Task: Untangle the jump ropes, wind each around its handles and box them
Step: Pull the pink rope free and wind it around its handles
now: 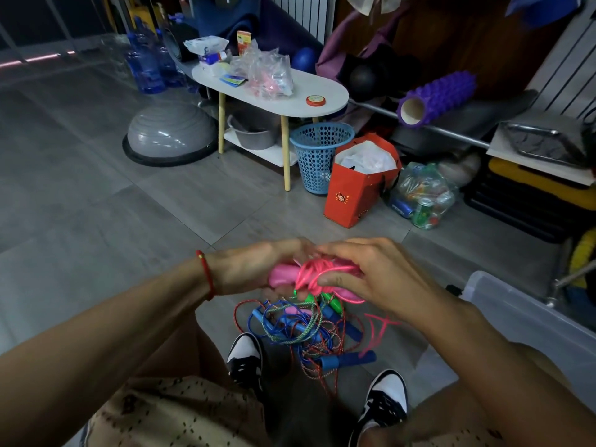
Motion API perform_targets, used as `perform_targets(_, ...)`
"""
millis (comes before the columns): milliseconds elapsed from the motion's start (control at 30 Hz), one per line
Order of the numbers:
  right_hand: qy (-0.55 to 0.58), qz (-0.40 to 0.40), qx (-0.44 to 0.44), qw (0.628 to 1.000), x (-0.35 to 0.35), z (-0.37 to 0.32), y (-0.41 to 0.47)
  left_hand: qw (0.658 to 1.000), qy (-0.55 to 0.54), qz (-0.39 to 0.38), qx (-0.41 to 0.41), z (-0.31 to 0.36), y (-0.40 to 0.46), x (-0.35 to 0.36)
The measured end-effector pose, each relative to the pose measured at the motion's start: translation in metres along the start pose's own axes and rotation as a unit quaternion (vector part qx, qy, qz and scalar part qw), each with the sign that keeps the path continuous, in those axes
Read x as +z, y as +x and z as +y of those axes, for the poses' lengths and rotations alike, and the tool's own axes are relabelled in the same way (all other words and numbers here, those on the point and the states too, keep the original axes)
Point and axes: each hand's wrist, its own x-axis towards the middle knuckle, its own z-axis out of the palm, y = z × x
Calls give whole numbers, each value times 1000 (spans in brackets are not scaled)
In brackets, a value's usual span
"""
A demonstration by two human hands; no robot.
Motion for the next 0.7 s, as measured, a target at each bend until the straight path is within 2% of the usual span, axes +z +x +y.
perform_targets(67, -2, 6, -7, 1000, -2, 1, -3, 996, -78, 20, -26, -15, 1, -4)
perform_targets(167, -23, 9, -20, 999, -1, 0, -6, 993, -117, 33, -5, -24, -3, -4)
perform_targets(300, -41, 27, -32, 998, -2, -2, -8, 993, -113, -35, -17, -17, -8, -9)
perform_targets(467, -94, 19, -84, 992, -11, -8, -10, 990, -123, -61, -29, -11, -12, -11)
perform_targets(700, -169, 11, -134, 976, -17, -11, -17, 973, -228, -20, -21, -15, -8, 3)
